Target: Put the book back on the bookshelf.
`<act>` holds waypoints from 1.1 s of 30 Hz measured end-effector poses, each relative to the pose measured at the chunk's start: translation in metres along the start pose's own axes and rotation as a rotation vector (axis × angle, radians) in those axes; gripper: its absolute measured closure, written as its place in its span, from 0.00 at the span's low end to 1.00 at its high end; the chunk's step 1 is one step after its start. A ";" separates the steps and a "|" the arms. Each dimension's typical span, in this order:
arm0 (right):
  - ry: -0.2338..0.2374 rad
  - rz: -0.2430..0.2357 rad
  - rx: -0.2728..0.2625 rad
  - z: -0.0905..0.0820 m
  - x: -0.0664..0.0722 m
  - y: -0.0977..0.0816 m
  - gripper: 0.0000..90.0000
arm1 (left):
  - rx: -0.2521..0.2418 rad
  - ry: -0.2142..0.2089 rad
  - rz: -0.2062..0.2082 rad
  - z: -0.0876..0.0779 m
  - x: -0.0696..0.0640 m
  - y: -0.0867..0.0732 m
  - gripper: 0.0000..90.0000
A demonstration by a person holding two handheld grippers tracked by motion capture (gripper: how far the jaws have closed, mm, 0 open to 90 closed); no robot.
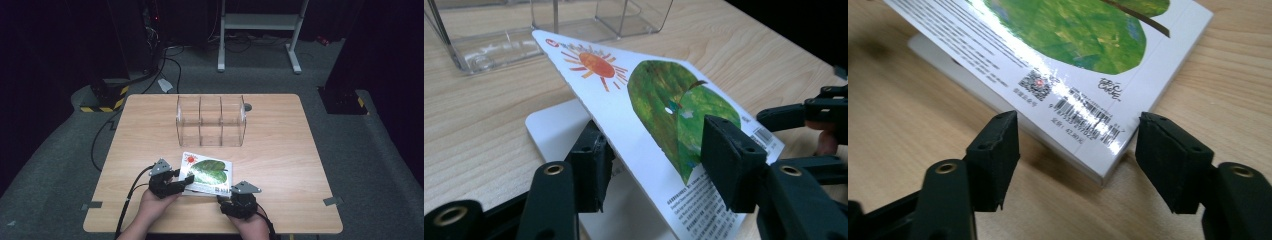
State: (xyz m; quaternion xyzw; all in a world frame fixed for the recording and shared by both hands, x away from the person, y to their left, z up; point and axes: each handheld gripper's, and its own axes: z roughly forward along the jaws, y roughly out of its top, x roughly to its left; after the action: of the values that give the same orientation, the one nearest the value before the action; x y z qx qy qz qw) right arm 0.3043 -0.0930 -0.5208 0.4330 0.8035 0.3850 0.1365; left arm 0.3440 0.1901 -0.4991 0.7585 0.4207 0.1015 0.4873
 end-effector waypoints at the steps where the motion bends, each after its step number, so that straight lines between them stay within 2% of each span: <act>1: 0.022 -0.003 -0.012 -0.001 -0.001 -0.001 0.36 | 0.002 -0.006 -0.004 0.000 0.001 -0.001 0.53; 4: 0.045 -0.003 -0.019 -0.005 -0.002 -0.003 0.35 | 0.008 -0.007 0.008 0.000 0.002 -0.001 0.56; 7: 0.046 -0.009 -0.040 -0.008 -0.003 -0.003 0.34 | 0.020 -0.008 0.032 0.000 0.004 -0.005 0.57; 11: 0.075 0.031 -0.071 -0.009 -0.008 -0.003 0.33 | 0.015 -0.016 0.057 -0.001 0.003 -0.014 0.60; 15: 0.069 0.054 -0.066 -0.005 -0.013 0.002 0.31 | 0.002 -0.015 0.100 -0.003 0.001 -0.018 0.61; 18: 0.051 0.049 -0.055 -0.003 -0.018 0.007 0.30 | -0.013 -0.018 0.120 -0.006 0.000 -0.019 0.61; 20: 0.046 0.066 -0.059 -0.002 -0.023 0.012 0.30 | -0.031 -0.022 0.128 -0.007 -0.002 -0.019 0.62; 21: 0.048 0.079 -0.058 -0.001 -0.026 0.014 0.30 | -0.034 -0.025 0.145 -0.009 -0.002 -0.019 0.62; 25: 0.063 0.077 -0.052 0.009 -0.029 0.022 0.30 | -0.055 -0.032 0.171 -0.012 -0.006 -0.019 0.64; 30: 0.077 0.075 -0.043 0.014 -0.030 0.021 0.28 | -0.065 -0.022 0.211 -0.014 -0.009 -0.017 0.65; 33: 0.088 0.074 -0.050 0.015 -0.031 0.021 0.27 | -0.070 -0.019 0.220 -0.015 -0.010 -0.017 0.65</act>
State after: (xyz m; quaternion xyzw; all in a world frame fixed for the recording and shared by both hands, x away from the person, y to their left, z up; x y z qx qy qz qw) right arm 0.3431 -0.1034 -0.5185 0.4417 0.7823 0.4284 0.0974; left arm 0.3200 0.1950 -0.5033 0.7835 0.3265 0.1617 0.5033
